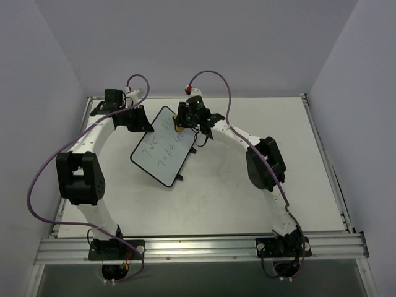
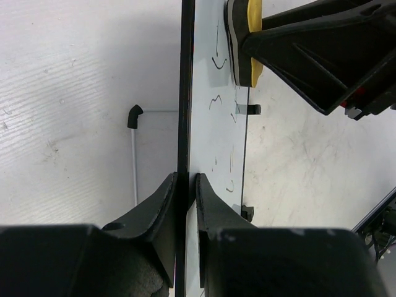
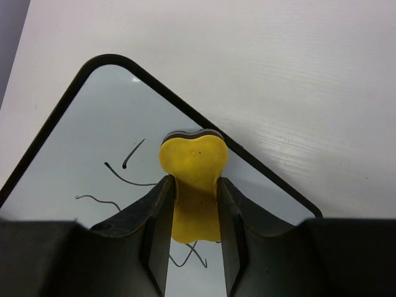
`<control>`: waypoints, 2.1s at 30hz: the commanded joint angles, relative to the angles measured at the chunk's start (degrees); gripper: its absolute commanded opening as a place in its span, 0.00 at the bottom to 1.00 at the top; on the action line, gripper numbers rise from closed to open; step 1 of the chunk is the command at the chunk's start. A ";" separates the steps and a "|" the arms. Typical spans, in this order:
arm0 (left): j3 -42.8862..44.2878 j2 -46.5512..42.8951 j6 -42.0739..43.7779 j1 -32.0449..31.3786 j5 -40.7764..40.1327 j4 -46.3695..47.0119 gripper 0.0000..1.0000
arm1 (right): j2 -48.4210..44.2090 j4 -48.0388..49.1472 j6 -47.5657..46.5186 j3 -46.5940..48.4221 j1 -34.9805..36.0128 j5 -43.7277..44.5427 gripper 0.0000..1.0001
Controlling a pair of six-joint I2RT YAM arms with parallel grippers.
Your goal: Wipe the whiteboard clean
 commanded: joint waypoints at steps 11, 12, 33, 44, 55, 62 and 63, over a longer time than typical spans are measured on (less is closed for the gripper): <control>-1.48 -0.42 2.46 -2.88 -3.46 -0.32 0.02 | 0.97 -2.52 -1.56 4.06 5.04 -0.03 0.13; -1.48 -0.60 2.46 -2.97 -3.64 -0.24 0.02 | 1.15 -2.70 -1.73 4.85 5.65 -0.21 0.13; -2.80 -2.44 3.95 -4.82 -8.12 0.90 0.02 | 5.81 -9.64 -1.82 7.58 0.03 -0.74 0.13; -2.80 -2.35 4.13 -5.52 -8.47 1.17 0.02 | 4.05 -9.91 -2.79 8.72 2.92 0.23 0.13; -3.06 -2.53 4.13 -5.96 -9.35 1.26 0.02 | -0.34 -2.97 -1.39 2.84 11.71 1.90 0.13; -3.15 -2.53 4.22 -6.23 -9.70 1.17 0.02 | -4.64 0.99 0.02 -3.84 13.92 2.51 0.13; -3.15 -2.53 4.22 -6.23 -9.70 1.26 0.02 | -4.74 1.77 0.37 -5.33 13.92 2.51 0.13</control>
